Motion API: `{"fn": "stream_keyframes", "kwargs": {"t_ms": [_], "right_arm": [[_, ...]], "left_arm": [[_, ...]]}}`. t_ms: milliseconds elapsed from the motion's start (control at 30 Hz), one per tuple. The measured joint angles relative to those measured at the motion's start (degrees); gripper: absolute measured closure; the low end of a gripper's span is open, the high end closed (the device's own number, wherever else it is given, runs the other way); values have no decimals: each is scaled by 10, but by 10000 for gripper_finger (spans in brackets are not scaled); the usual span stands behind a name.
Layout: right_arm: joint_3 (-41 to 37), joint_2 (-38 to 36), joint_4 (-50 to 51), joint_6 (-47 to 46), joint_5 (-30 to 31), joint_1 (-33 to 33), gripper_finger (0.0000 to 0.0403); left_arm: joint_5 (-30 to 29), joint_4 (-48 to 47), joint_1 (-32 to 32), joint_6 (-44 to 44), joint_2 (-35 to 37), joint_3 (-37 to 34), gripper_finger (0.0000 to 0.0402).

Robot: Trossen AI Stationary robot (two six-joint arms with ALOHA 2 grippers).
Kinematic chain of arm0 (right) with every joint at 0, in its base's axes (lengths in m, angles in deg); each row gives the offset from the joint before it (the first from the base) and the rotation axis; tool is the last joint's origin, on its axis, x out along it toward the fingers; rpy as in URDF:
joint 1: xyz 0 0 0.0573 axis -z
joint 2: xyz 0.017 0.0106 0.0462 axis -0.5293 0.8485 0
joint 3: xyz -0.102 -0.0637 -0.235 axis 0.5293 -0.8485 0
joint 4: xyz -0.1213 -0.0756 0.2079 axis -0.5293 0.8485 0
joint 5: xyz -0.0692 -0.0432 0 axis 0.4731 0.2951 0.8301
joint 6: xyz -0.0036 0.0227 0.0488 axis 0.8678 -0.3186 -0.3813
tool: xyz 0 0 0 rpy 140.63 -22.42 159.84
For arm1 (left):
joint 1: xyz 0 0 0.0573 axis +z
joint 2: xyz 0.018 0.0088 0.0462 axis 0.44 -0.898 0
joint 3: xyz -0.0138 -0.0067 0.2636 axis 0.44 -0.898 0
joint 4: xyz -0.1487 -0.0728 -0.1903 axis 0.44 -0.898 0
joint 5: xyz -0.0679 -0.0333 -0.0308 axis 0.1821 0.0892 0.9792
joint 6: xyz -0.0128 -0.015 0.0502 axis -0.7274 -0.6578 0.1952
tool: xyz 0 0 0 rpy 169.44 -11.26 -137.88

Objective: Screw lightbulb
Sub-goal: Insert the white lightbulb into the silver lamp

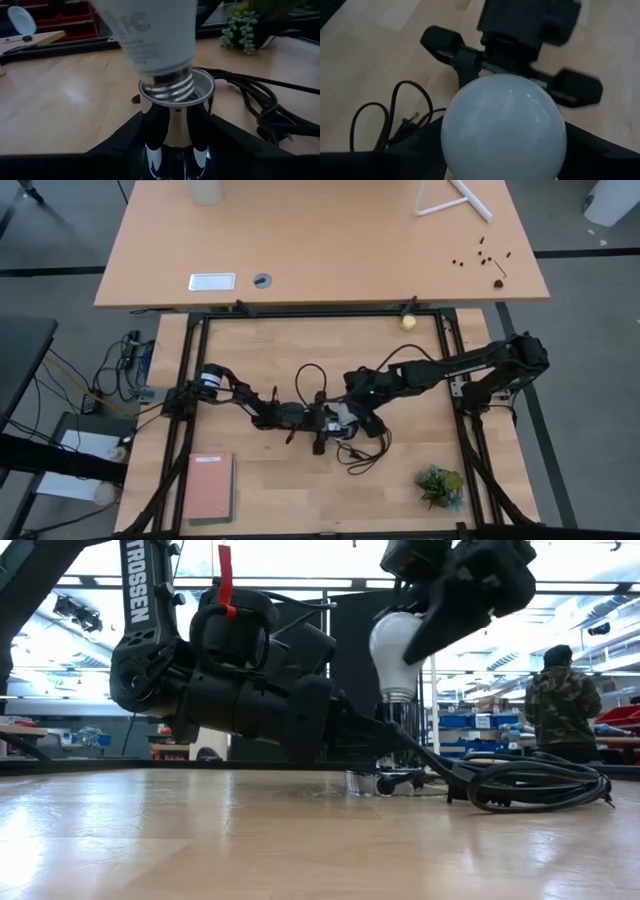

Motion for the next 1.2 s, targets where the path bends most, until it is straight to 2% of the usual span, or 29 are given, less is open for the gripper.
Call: {"fn": "stream_keyframes", "kwargs": {"t_ms": [233,500,667,933,1200], "right_arm": [[0,17,-12,40,-23,0,119],[1,16,-7,37,-10,-5,119],[1,16,-7,24,47,-26,119],[1,16,-1,-50,144,-52,119],[1,16,4,-124,178,-54,119]], "left_arm": [[10,2,0,4,0,0,218],[9,3,1,1,0,0,218],[-9,3,1,-9,0,1,218],[-64,2,1,-37,0,1,218],[-109,2,1,-62,0,1,218]]}}
